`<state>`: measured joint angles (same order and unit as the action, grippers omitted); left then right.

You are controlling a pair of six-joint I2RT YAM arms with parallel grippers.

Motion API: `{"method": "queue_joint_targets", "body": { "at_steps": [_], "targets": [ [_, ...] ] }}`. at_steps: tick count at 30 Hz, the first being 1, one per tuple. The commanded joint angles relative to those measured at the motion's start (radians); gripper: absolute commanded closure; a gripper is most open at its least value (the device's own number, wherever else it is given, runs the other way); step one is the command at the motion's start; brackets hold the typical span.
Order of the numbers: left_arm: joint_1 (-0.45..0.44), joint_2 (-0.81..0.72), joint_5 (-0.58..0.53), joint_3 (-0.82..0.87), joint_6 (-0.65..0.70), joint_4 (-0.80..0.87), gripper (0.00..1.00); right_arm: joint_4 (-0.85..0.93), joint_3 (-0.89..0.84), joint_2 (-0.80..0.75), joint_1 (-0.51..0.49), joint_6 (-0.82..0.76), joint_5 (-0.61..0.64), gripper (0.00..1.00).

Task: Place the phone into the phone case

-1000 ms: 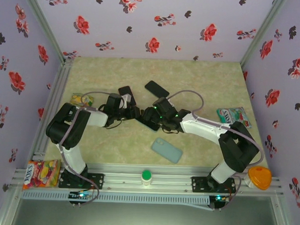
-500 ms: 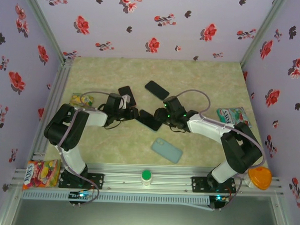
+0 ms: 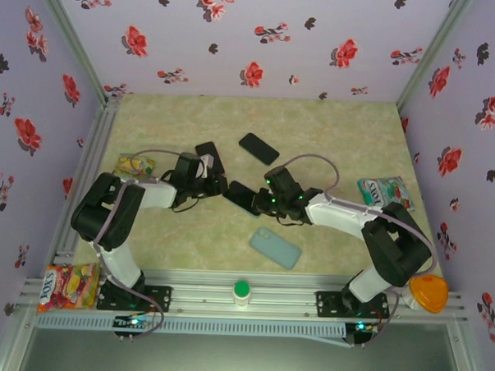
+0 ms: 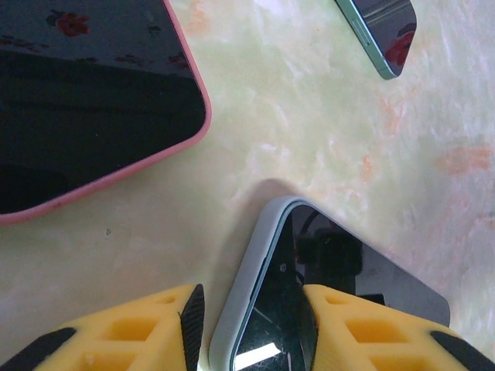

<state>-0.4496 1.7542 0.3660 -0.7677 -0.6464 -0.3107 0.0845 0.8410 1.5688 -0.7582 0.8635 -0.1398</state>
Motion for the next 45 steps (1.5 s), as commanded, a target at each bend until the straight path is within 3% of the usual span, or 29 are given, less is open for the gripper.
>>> {"method": "queue_joint_targets", "body": {
  "at_steps": [1, 11, 45],
  "targets": [
    [-0.006, -0.018, -0.013, -0.029, 0.021, 0.019, 0.59, 0.027, -0.008, 0.022, -0.031, -0.009, -0.019, 0.87],
    [-0.009, -0.007, -0.011, -0.040, 0.024, 0.027, 0.59, 0.024, -0.049, 0.027, -0.041, 0.011, 0.003, 0.96],
    [-0.028, 0.008, -0.013, -0.051, 0.023, 0.025, 0.59, 0.049, -0.044, 0.077, -0.021, 0.005, 0.037, 0.97]
  ]
}}
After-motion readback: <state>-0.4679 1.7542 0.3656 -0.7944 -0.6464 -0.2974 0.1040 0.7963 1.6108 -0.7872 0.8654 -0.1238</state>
